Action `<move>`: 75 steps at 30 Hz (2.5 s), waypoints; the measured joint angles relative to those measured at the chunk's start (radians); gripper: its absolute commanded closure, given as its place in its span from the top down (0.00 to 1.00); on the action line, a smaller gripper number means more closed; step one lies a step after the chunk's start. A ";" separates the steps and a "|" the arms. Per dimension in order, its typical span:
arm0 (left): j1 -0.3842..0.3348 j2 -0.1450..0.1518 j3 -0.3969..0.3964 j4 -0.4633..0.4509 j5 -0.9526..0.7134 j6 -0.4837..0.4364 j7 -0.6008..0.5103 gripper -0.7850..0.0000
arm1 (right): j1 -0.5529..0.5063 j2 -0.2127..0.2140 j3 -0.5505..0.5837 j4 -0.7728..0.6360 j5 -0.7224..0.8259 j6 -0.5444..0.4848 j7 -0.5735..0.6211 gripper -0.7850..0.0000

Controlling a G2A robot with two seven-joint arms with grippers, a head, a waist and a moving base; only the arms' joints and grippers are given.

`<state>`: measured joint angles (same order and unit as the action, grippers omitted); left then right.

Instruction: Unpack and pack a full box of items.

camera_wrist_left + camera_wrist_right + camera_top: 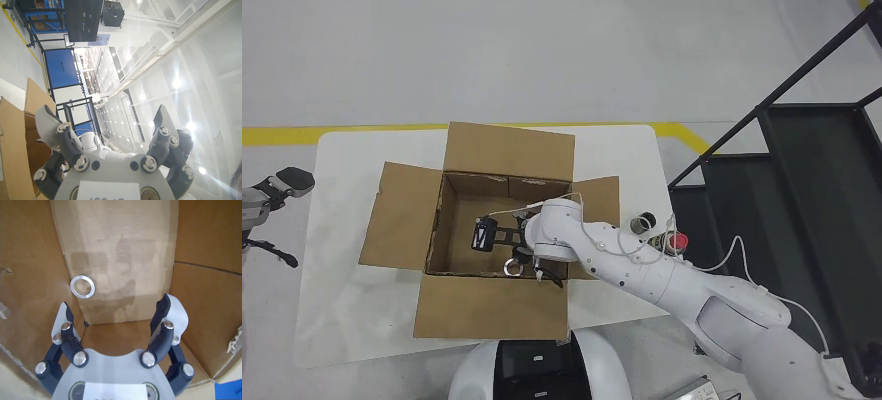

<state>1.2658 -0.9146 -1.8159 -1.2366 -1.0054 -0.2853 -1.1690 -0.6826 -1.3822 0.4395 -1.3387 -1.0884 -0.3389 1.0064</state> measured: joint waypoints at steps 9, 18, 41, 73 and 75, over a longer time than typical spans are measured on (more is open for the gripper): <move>0.000 0.000 0.000 0.000 0.000 0.000 0.000 1.00 | 0.031 -0.059 -0.047 0.141 -0.001 -0.029 -0.042 0.62; 0.000 0.000 0.000 0.000 0.000 0.000 0.000 1.00 | 0.056 -0.124 -0.089 0.267 0.030 -0.074 -0.042 0.47; 0.000 0.000 0.000 0.000 0.000 0.000 0.000 1.00 | 0.055 -0.206 -0.113 0.378 0.023 -0.113 0.004 0.31; 0.000 0.000 0.000 0.000 0.000 0.000 0.000 1.00 | -0.268 -0.003 0.234 -0.197 -0.400 0.078 -0.157 0.00; 0.000 0.000 0.000 0.000 0.000 0.000 0.000 1.00 | -0.295 0.008 0.259 -0.221 -0.418 0.068 -0.180 0.00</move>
<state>1.2658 -0.9146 -1.8159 -1.2366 -1.0054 -0.2853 -1.1690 -0.9772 -1.3739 0.6984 -1.5597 -1.5059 -0.2713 0.8262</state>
